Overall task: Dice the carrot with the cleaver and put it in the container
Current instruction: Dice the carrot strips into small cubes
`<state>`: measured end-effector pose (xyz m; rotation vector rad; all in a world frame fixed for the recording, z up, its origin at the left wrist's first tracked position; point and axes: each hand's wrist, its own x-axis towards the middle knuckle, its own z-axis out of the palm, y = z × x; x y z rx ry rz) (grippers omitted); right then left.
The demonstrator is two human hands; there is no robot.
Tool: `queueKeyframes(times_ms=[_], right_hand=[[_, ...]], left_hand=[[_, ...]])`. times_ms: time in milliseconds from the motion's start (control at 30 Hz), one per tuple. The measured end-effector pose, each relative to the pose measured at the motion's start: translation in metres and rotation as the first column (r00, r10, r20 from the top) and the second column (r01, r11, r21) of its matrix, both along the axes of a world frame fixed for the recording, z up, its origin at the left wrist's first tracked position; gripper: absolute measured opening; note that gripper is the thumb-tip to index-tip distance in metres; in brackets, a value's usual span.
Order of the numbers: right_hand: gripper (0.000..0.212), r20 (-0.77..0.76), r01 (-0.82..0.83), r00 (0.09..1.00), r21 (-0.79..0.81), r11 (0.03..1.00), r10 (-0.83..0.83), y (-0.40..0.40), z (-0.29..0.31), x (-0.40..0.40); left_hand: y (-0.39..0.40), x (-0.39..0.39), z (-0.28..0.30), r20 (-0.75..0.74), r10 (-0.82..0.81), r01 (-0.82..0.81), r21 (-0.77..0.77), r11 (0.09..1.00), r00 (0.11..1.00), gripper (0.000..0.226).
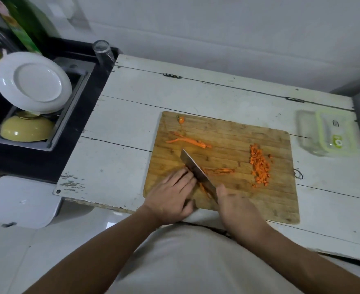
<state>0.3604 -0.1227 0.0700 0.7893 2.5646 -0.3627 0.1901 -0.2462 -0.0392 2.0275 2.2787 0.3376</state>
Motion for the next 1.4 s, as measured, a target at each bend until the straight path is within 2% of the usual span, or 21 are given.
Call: queueKeyframes(times_ms=[100, 267, 433, 533, 667, 767, 900, 1033, 1167, 1267, 1333, 1367, 1400], right_hand=[[0.056, 0.014, 0.009, 1.0, -0.052, 0.999, -0.008, -0.003, 0.003, 0.008], [0.042, -0.065, -0.024, 0.997, 0.095, 0.995, 0.031, 0.0, -0.014, -0.048], [0.027, -0.039, 0.146, 0.988, -0.069, 0.987, -0.148, 0.013, -0.006, -0.011], [0.025, -0.032, 0.17, 0.984, -0.128, 0.977, -0.175, 0.021, -0.004, -0.004], [0.025, -0.11, 0.16, 0.978, -0.164, 0.973, -0.179, 0.025, 0.001, -0.001], [0.02, -0.184, 0.146, 0.967, -0.154, 0.977, -0.173, 0.021, 0.012, 0.003], [0.019, -0.176, 0.083, 0.979, -0.124, 0.989, -0.104, 0.009, 0.017, 0.001], [0.015, -0.266, 0.207, 0.934, -0.136, 0.969, -0.237, 0.013, 0.01, -0.001], [0.005, -0.273, 0.372, 0.848, -0.306, 0.876, -0.455, 0.028, 0.008, 0.0], [0.006, -0.242, 0.415, 0.783, -0.484, 0.771, -0.573, 0.037, 0.013, -0.003], [0.013, -0.201, 0.423, 0.743, -0.598, 0.68, -0.639, 0.041, 0.018, -0.002], [0.015, -0.173, 0.424, 0.724, -0.651, 0.629, -0.668, 0.043, 0.02, -0.001], [0.016, -0.144, 0.419, 0.704, -0.706, 0.57, -0.696, 0.045, 0.023, 0.0]], left_hand=[[0.001, 0.002, 0.0, -0.004, 0.013, -0.013, 0.011, 1.0, 1.0, 0.066], [0.002, 0.001, 0.001, 0.039, -0.001, 0.001, 0.007, 1.0, 0.999, 0.066], [-0.001, 0.001, 0.003, -0.013, -0.003, 0.003, 0.001, 1.0, 1.0, 0.063], [-0.001, 0.002, 0.005, -0.007, 0.012, -0.012, 0.022, 1.0, 1.0, 0.06], [-0.021, 0.007, 0.001, 0.077, 0.038, -0.046, 0.099, 0.994, 0.996, 0.052], [-0.03, 0.01, 0.004, 0.201, 0.102, -0.13, 0.128, 0.983, 0.974, 0.048], [-0.02, 0.019, 0.013, 0.299, 0.209, -0.233, 0.047, 0.971, 0.931, 0.054], [-0.012, 0.02, 0.016, 0.285, 0.245, -0.263, 0.028, 0.964, 0.927, 0.053], [-0.011, 0.017, 0.013, 0.23, 0.221, -0.234, 0.032, 0.972, 0.948, 0.054], [-0.007, 0.014, 0.013, 0.196, 0.188, -0.191, -0.001, 0.982, 0.962, 0.056], [-0.005, 0.014, 0.015, 0.265, 0.205, -0.219, 0.023, 0.976, 0.942, 0.054], [-0.005, 0.014, 0.018, 0.347, 0.25, -0.29, 0.067, 0.955, 0.904, 0.05], [-0.004, 0.014, 0.022, 0.463, 0.327, -0.418, 0.108, 0.902, 0.824, 0.044]])
